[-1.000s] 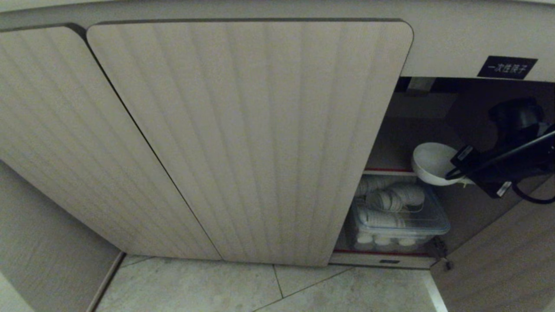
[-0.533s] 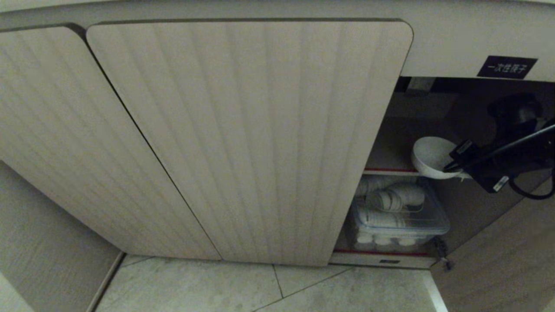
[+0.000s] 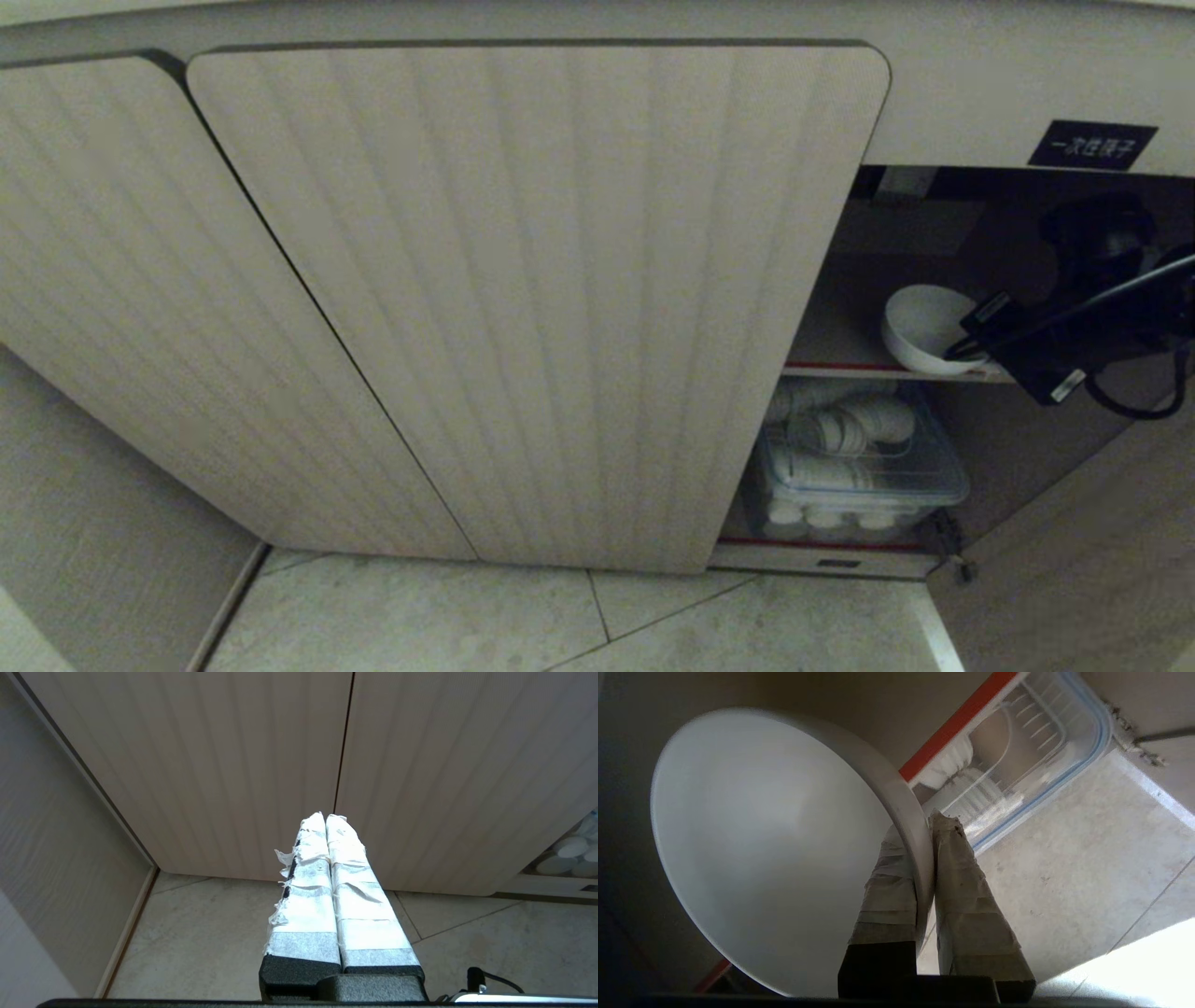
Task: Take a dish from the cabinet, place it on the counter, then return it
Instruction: Put it back into the cabinet
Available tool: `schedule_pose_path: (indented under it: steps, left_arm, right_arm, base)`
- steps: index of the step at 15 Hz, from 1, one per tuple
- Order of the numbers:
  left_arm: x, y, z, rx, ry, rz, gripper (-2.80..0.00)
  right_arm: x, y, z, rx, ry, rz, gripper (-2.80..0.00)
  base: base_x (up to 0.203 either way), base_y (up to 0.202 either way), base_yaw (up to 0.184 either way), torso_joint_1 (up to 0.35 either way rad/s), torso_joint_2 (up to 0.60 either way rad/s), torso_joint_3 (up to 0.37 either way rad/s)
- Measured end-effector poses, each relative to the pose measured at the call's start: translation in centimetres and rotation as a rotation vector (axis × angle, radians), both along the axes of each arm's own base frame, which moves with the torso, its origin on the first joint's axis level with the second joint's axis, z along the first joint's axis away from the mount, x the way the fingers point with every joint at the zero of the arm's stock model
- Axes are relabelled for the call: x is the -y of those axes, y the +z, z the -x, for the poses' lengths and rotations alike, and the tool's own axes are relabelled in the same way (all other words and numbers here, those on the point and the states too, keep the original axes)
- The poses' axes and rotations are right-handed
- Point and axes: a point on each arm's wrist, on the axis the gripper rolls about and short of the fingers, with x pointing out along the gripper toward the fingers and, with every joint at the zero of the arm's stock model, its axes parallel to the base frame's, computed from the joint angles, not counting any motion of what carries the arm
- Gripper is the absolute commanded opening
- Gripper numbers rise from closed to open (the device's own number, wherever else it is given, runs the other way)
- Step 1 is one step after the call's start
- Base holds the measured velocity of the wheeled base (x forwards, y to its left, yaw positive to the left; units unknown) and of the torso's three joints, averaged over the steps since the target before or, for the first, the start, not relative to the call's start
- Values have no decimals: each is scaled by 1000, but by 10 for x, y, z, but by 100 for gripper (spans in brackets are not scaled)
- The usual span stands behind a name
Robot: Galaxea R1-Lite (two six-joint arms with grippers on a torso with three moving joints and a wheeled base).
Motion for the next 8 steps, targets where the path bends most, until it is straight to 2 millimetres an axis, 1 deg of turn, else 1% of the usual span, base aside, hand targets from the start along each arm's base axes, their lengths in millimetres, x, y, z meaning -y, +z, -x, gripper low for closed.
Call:
schedule_pose_path:
  steps: [8]
  left_arm:
    - [0,0,0,1,0,0,-280]
  right_arm:
    - [-6,-4,-6,-4,-19,-8,-280]
  base:
    - [0,0,0,0,0,0]
